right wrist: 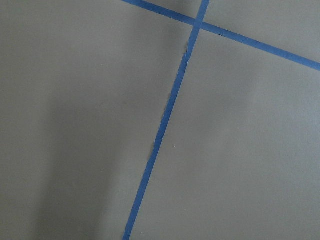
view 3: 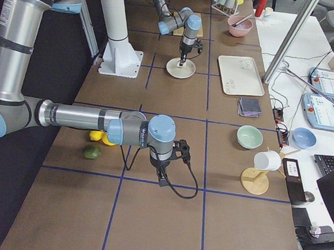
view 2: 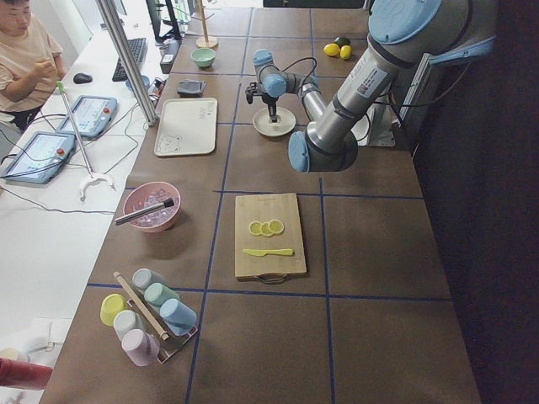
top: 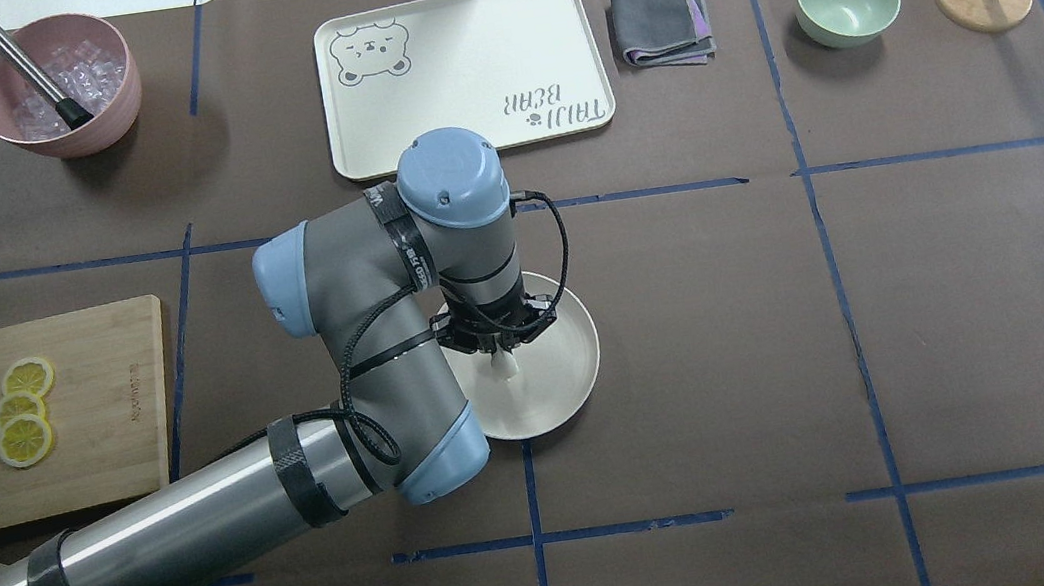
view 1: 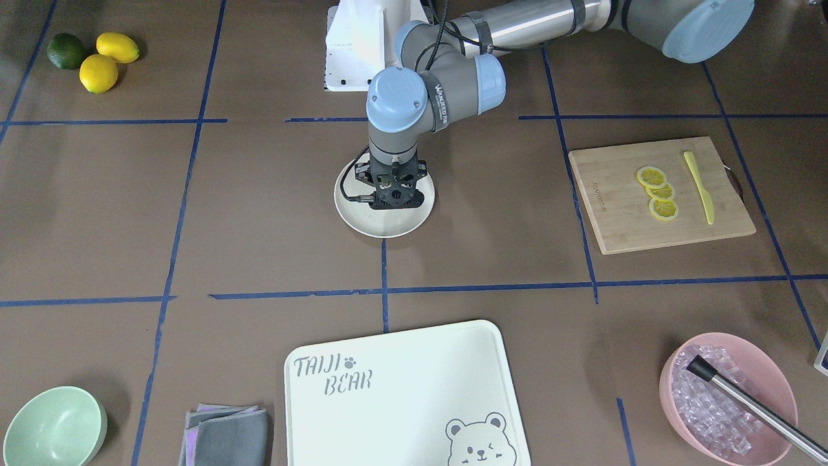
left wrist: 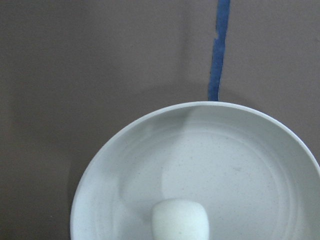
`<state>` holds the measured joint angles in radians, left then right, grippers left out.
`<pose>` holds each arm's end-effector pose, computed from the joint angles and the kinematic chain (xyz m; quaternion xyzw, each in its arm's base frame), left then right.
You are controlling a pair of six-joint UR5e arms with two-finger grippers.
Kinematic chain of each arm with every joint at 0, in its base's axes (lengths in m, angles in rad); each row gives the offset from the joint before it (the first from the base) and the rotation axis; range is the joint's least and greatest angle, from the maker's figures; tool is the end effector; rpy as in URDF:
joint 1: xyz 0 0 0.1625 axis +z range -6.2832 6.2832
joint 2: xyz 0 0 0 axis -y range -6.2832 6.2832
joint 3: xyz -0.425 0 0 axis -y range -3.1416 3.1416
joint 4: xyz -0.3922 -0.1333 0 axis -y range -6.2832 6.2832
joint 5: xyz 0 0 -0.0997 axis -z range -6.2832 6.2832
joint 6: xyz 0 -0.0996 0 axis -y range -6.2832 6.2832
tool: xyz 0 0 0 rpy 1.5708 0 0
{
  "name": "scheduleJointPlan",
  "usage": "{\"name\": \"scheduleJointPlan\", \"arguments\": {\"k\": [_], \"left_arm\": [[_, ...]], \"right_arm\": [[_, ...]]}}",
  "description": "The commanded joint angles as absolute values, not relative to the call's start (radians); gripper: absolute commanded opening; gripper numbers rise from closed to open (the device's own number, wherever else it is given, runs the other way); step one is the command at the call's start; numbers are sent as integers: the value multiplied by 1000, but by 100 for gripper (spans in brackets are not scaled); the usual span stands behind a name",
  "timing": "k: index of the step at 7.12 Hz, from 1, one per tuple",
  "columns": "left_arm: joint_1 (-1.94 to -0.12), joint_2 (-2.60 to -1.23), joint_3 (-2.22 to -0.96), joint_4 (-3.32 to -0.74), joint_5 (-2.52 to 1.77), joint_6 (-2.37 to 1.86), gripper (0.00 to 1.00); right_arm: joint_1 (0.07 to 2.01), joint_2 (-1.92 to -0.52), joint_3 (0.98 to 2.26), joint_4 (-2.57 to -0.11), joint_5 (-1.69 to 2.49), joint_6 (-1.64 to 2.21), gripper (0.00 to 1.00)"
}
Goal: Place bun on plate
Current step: 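Carry the white bun with the left gripper over the cream plate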
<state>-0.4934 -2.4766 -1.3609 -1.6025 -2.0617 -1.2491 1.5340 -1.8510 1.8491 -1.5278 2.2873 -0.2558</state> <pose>0.6358 -0.4399 0.1726 -0.0717 0.4069 0.0084 0.9106 0.0540 -0.3796 0.6426 0.0574 -0.3464 -0.1436 0.9253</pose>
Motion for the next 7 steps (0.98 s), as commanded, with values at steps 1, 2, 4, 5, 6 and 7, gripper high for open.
{"name": "scheduleJointPlan", "arguments": {"k": [1, 2, 4, 5, 6, 7], "left_arm": [[-480, -2493, -1322, -1637, -2059, -1249, 37], [-482, -2491, -1324, -1635, -2057, -1249, 62], [-482, -2488, -1322, -1635, -2057, -1247, 72], [-482, -2488, -1324, -1635, -2057, -1247, 74], [-482, -2488, -1324, -1635, -2057, -1247, 75], [-482, -2488, -1324, -1637, -2057, -1247, 78]], "right_arm": [[1534, -1852, 1848, -1528, 2287, -256, 100], [1534, -1850, 1848, -1528, 2287, -255, 100], [1534, -1851, 1848, -1528, 2287, -255, 100], [1534, -1850, 1848, -1528, 2287, -255, 100], [1534, -1850, 1848, -1528, 2287, -255, 100], [1534, -1850, 1847, -1528, 2287, -255, 100]]}}
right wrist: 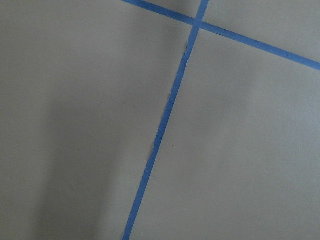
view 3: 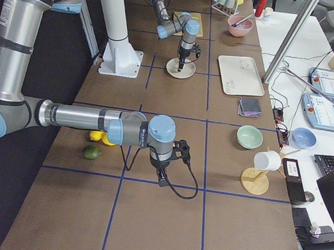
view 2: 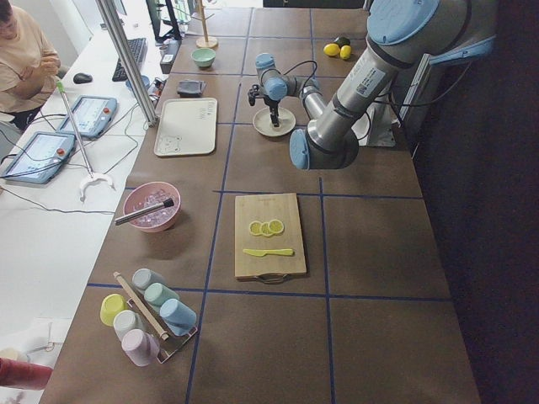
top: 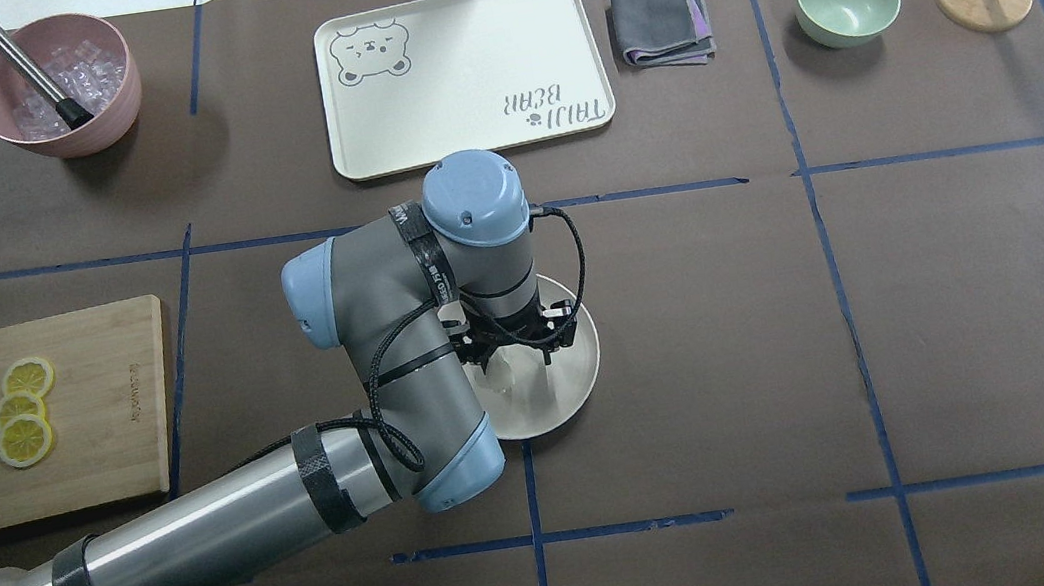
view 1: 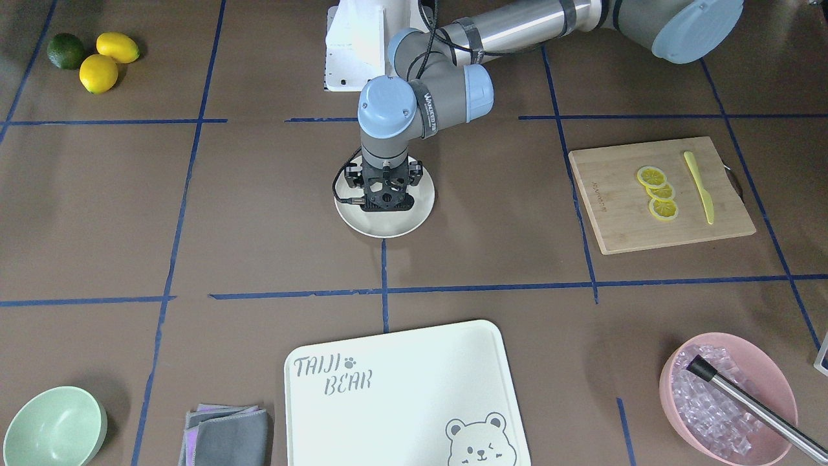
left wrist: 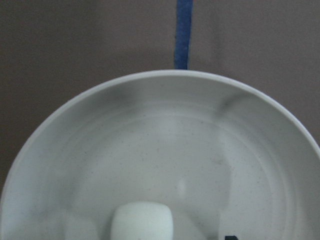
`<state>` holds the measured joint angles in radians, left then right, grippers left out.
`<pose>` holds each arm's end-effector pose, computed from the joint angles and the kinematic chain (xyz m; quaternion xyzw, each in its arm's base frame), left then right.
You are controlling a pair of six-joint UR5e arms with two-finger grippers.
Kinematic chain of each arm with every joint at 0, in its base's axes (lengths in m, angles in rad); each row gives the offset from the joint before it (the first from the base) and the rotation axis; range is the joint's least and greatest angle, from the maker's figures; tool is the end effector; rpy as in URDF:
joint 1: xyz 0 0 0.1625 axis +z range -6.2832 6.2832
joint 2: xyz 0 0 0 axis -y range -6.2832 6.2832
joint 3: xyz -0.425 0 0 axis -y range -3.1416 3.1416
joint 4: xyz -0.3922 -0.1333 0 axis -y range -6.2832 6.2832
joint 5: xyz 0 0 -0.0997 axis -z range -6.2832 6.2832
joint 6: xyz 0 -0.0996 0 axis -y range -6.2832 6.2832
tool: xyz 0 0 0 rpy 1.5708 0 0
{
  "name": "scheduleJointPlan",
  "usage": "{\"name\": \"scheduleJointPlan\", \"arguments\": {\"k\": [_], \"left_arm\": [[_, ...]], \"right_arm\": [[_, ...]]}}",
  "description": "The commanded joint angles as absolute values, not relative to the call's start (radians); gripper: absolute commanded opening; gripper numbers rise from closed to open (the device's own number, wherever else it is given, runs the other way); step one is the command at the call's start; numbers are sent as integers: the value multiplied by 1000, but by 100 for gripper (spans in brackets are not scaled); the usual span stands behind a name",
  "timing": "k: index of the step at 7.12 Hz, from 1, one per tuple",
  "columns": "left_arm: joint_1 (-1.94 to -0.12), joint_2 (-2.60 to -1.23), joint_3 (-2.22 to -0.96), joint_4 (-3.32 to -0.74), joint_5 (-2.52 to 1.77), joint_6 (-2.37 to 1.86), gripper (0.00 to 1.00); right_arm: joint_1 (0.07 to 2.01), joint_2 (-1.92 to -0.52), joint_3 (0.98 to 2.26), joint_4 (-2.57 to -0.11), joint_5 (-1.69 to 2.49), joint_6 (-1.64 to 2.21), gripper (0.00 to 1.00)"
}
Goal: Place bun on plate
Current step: 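Carry the white bun with the left gripper over the cream plate, then lower the bun onto the plate and open the left gripper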
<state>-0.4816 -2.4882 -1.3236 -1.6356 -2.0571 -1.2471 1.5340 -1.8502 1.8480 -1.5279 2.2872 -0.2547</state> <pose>0.6492 -0.4372 0.1757 -0.0701 0.4089 0.0148 0.9098 0.0540 -0.3799 0.6429 0.0571 -0.3464 -0.1430 0.9254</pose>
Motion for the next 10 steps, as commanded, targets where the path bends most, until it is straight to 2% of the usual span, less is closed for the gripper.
{"name": "scheduleJointPlan", "arguments": {"k": [1, 2, 6, 10], "left_arm": [[-482, -2488, -1325, -1635, -2057, -1247, 83], [-483, -2488, -1327, -1635, -2057, -1249, 99], [-511, -2485, -1342, -1629, -2060, -1250, 100], [-592, -2329, -1513, -1621, -2078, -1235, 100]], "right_arm": [[1534, -1848, 1847, -1528, 2286, -255, 100], [1534, -1848, 1847, -1528, 2286, -255, 100], [1535, -1847, 1845, -1528, 2287, -255, 100], [1534, -1847, 1845, -1528, 2287, -255, 100]]}}
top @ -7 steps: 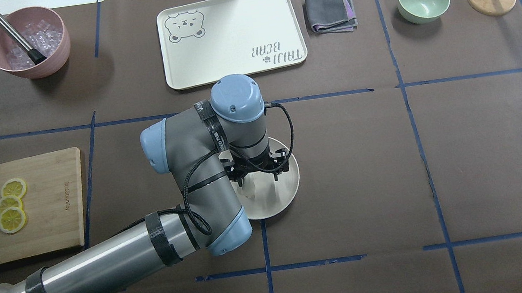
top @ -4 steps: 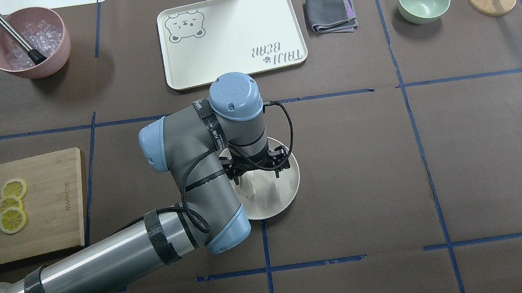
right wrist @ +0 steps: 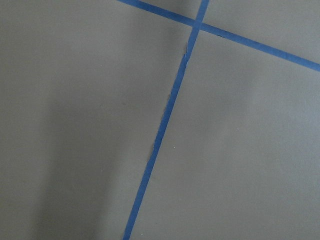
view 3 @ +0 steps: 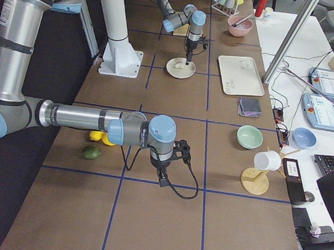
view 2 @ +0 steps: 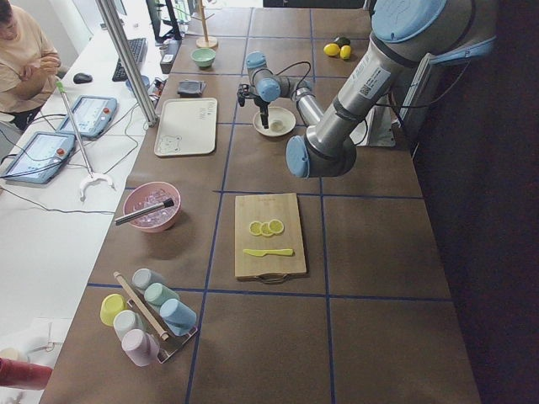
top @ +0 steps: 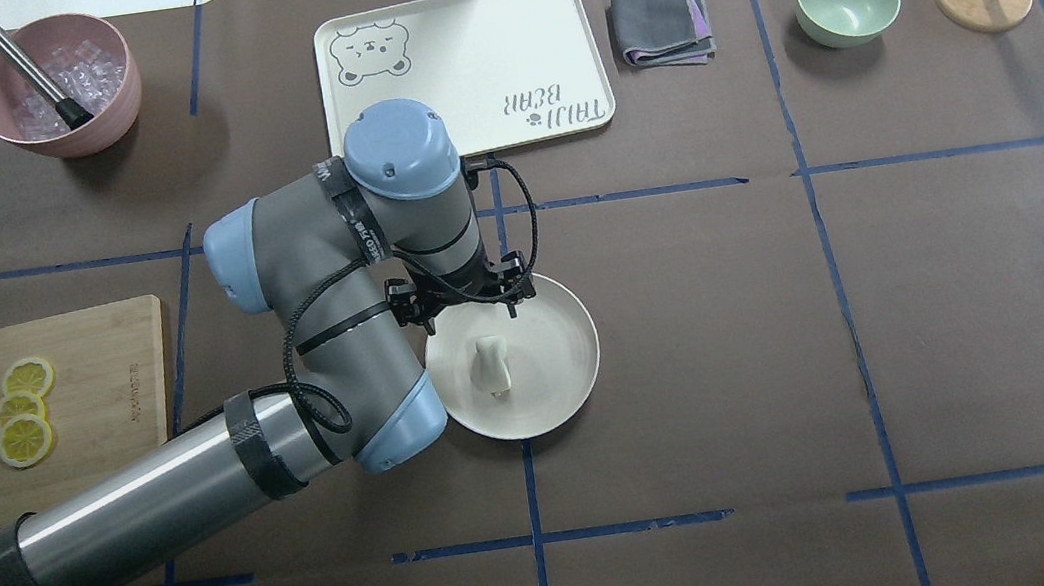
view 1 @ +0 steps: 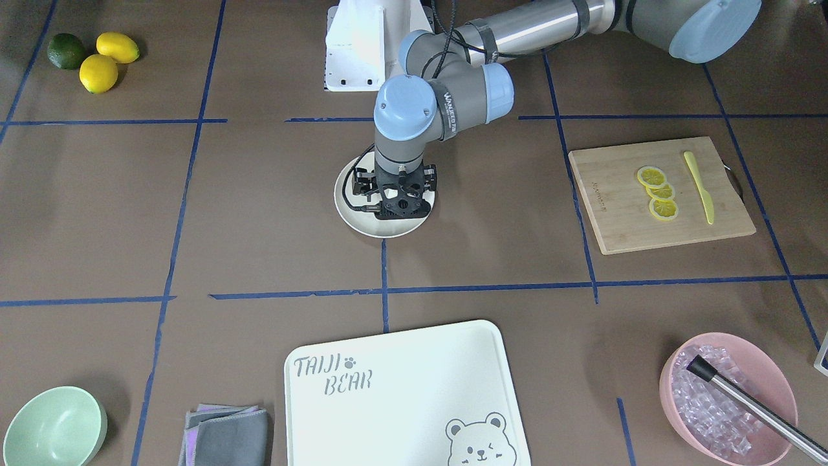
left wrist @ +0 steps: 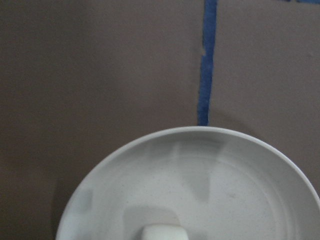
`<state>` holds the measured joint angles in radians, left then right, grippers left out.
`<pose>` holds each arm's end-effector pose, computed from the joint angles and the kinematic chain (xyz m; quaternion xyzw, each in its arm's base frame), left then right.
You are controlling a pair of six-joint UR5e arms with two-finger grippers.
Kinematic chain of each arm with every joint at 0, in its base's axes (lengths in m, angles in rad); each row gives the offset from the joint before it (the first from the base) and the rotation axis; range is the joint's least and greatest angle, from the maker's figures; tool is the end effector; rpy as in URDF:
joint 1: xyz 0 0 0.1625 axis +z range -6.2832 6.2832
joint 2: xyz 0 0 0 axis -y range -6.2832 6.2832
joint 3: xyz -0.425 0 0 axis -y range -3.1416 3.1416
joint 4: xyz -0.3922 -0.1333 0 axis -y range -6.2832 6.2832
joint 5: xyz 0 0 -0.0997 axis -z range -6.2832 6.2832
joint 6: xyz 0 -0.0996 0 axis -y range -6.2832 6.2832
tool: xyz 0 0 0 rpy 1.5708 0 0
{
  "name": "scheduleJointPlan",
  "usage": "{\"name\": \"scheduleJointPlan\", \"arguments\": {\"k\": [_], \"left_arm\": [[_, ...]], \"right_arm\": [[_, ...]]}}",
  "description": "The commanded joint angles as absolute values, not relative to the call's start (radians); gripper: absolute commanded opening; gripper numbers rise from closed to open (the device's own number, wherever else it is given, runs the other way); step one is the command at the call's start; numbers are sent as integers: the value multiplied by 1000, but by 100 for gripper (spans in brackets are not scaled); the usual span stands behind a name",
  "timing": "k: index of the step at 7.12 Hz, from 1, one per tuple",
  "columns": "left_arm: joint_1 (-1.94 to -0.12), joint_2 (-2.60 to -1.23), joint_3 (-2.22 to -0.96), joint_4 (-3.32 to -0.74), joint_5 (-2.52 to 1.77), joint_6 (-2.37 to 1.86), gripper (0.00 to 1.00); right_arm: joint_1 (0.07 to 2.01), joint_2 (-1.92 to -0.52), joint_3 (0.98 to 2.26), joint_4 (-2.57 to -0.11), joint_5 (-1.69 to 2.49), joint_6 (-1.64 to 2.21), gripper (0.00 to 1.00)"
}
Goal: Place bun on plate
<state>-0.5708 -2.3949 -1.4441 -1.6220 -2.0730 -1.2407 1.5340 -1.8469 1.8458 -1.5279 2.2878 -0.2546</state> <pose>0.5808 -0.4744 0.1954 -0.0540 0.4195 -0.0181 0.9060 0.0539 -0.3813 0.6427 0.0576 -0.3466 -0.1432 0.9252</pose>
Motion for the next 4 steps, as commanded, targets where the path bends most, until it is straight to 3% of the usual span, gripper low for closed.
{"name": "scheduleJointPlan", "arguments": {"k": [1, 4], "left_arm": [[-612, -2283, -1557, -1617, -2101, -1186, 100], [-789, -2096, -1699, -1475, -2184, -778, 100]], "right_arm": [[1534, -1847, 1845, -1528, 2289, -255, 100], [1534, -1851, 1842, -1528, 2287, -259, 100]]}}
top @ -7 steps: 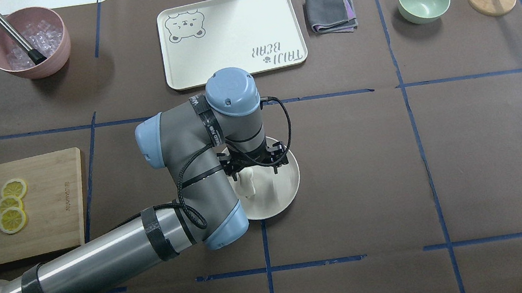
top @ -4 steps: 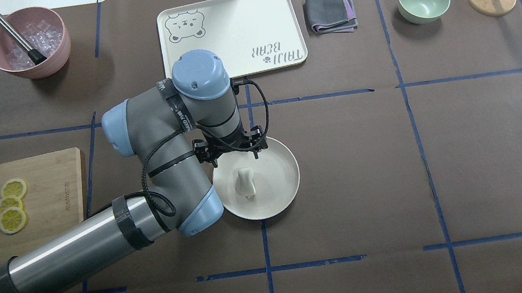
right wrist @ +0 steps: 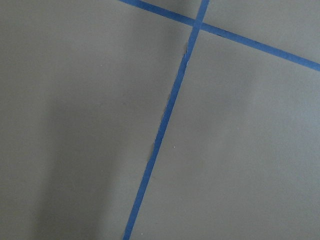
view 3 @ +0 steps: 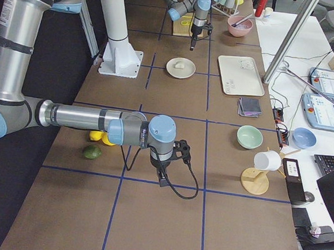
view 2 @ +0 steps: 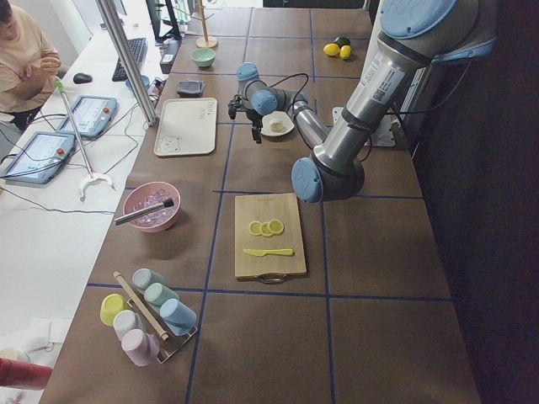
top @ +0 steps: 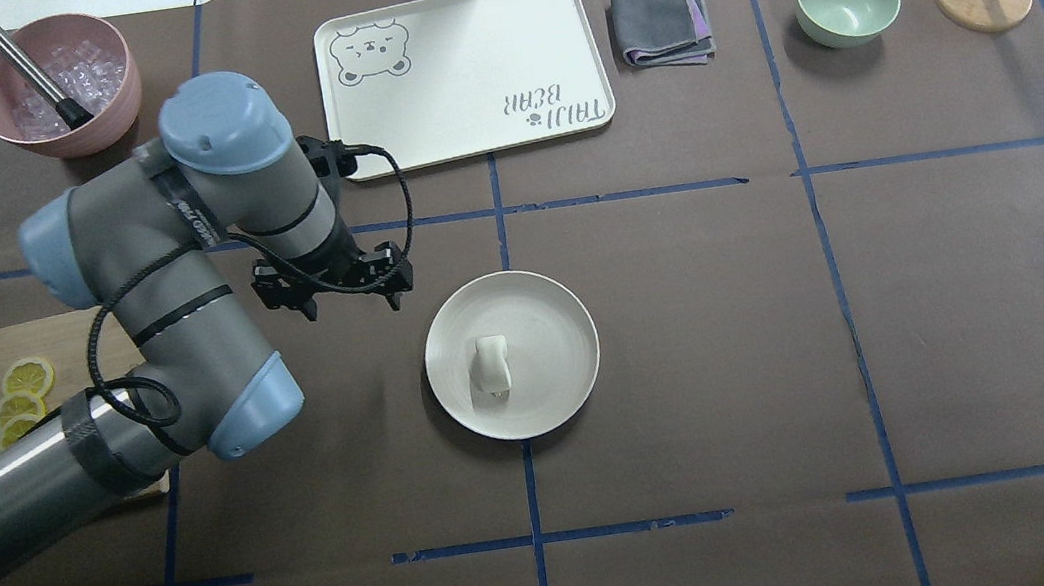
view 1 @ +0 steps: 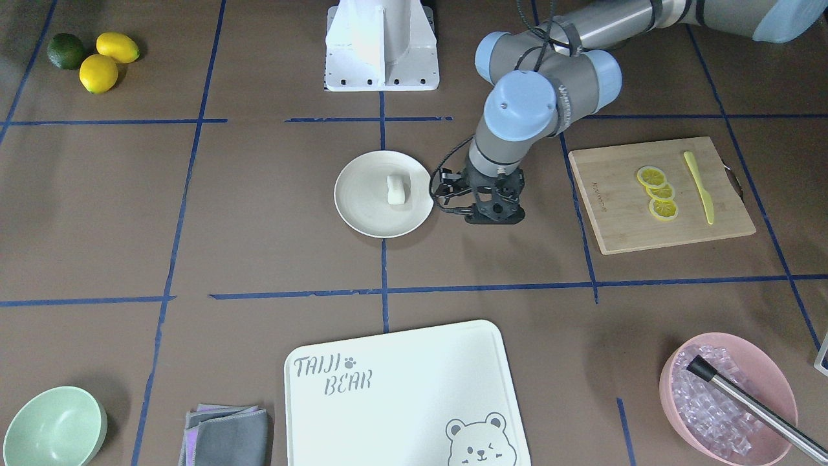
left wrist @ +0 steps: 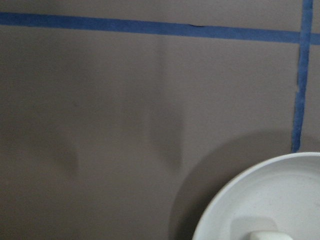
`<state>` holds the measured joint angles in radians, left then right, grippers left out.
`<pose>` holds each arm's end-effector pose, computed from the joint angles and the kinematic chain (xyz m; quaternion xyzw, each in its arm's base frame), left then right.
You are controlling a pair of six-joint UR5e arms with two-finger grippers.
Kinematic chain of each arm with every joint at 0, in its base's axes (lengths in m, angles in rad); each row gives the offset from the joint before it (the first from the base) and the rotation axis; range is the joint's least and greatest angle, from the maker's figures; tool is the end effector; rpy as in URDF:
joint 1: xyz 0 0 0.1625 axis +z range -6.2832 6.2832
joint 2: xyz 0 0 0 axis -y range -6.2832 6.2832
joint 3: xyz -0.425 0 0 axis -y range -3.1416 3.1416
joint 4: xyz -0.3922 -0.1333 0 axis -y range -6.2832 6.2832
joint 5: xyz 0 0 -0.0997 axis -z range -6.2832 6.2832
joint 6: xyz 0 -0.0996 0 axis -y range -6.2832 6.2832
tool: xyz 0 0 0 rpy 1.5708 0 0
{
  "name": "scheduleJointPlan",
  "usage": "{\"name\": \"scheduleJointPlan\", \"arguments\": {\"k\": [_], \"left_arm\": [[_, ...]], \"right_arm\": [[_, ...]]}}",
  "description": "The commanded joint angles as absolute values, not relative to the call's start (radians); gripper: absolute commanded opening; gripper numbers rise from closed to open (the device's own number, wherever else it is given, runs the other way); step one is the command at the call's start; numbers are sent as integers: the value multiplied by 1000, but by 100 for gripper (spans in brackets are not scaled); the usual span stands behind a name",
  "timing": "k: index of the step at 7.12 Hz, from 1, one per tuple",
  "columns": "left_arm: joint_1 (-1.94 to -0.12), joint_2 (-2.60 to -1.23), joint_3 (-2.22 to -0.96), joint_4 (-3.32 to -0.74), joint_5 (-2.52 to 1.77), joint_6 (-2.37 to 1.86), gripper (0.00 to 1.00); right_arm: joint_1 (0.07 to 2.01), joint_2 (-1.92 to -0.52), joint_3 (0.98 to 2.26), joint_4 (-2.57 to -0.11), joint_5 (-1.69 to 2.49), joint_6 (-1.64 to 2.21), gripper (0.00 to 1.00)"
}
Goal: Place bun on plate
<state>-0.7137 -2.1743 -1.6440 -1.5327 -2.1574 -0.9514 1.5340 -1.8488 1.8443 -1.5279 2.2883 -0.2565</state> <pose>0.4602 -0.5019 0.2740 -0.0300 0.4059 0.0478 0.9122 0.0539 -0.3803 0.6441 0.0564 -0.3470 -0.1435 0.9251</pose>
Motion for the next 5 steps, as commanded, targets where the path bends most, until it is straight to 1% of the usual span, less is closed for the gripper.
{"name": "scheduleJointPlan", "arguments": {"k": [1, 2, 3, 4, 5], "left_arm": [[-877, -2029, -1733, -1416, -2213, -597, 100], [-958, -1937, -1758, -1395, -2223, -454, 100], [-1082, -1843, -1752, -1393, -2241, -287, 100], [-1223, -1772, -1723, -1394, -2259, -118, 100], [-1355, -1722, -1677, -1397, -2270, -33, 100]], "right_arm": [[1535, -1855, 1839, -1526, 2286, -265, 100], [1537, -1855, 1824, -1526, 2283, -270, 100], [1540, -1849, 1768, -1525, 2281, -278, 100], [1551, -1839, 1731, -1523, 2280, -276, 100], [1569, -1832, 1730, -1523, 2286, -259, 100]]}}
